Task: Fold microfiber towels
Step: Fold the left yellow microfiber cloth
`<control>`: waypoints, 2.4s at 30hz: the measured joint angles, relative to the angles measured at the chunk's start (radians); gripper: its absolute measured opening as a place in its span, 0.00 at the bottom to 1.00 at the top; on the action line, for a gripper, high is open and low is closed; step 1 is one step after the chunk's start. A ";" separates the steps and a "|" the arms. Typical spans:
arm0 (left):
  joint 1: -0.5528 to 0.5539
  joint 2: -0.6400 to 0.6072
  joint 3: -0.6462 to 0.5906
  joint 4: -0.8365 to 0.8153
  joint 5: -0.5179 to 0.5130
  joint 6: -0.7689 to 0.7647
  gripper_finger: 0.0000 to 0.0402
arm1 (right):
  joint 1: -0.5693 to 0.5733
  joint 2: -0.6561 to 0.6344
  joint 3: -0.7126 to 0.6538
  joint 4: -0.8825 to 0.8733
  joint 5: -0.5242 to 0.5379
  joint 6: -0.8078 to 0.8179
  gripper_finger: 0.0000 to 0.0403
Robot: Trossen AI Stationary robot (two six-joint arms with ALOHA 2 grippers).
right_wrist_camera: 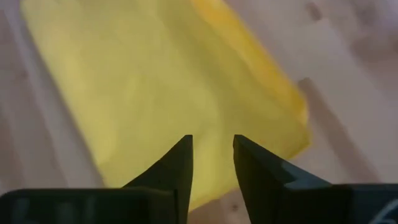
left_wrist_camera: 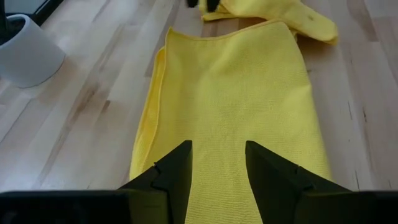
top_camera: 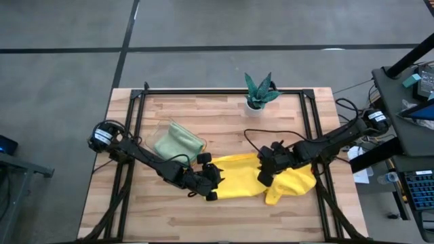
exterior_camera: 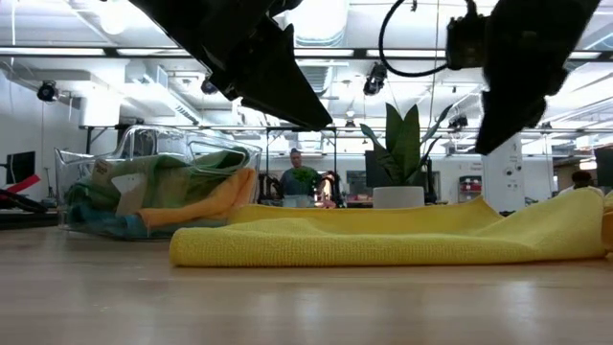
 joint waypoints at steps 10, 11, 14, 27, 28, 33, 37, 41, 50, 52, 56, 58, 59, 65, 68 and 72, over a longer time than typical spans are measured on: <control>0.000 0.000 -0.001 0.000 0.000 0.000 0.33 | 0.041 0.000 -0.025 -0.100 -0.089 0.215 0.40; 0.000 0.000 -0.001 0.000 0.000 0.000 0.33 | 0.040 0.000 -0.032 -0.099 -0.088 0.227 0.44; 0.000 0.000 -0.001 0.000 -0.002 0.001 0.33 | 0.036 0.007 -0.067 -0.090 -0.061 0.272 0.53; 0.000 0.000 -0.002 -0.001 -0.003 0.001 0.33 | -0.006 0.019 -0.235 0.184 -0.036 0.336 0.73; 0.000 0.000 -0.002 -0.001 -0.003 0.001 0.33 | -0.007 0.019 -0.246 0.215 -0.036 0.335 0.73; 0.000 0.000 -0.002 -0.001 -0.003 0.001 0.33 | -0.007 0.031 -0.289 0.346 -0.042 0.348 0.72; 0.000 0.000 -0.002 0.000 -0.003 0.001 0.33 | -0.007 0.090 -0.293 0.418 -0.057 0.345 0.71; 0.000 0.000 -0.003 -0.001 -0.003 0.001 0.33 | -0.007 0.169 -0.283 0.549 -0.073 0.311 0.71; 0.000 0.000 -0.004 -0.001 0.001 0.001 0.33 | -0.013 0.202 -0.253 0.573 -0.043 0.235 0.48; 0.000 0.000 -0.004 -0.001 0.001 0.001 0.33 | -0.017 0.203 -0.251 0.576 -0.038 0.221 0.37; -0.006 0.000 -0.004 -0.002 0.001 0.001 0.33 | -0.018 0.201 -0.250 0.588 -0.032 0.183 0.13; -0.015 0.000 -0.004 -0.004 0.004 0.003 0.33 | -0.018 0.194 -0.250 0.589 -0.033 0.159 0.05; -0.020 0.000 -0.004 -0.008 0.020 0.008 0.33 | -0.018 0.188 -0.250 0.589 -0.037 0.157 0.04; -0.072 -0.013 0.003 -0.040 0.100 0.019 0.33 | -0.020 0.130 -0.249 0.545 -0.044 0.149 0.03; -0.100 -0.038 0.001 -0.050 0.100 0.018 0.33 | -0.020 0.079 -0.249 0.454 -0.047 0.168 0.02; -0.129 -0.075 0.000 -0.059 0.098 0.018 0.33 | -0.020 0.012 -0.249 0.365 -0.046 0.202 0.02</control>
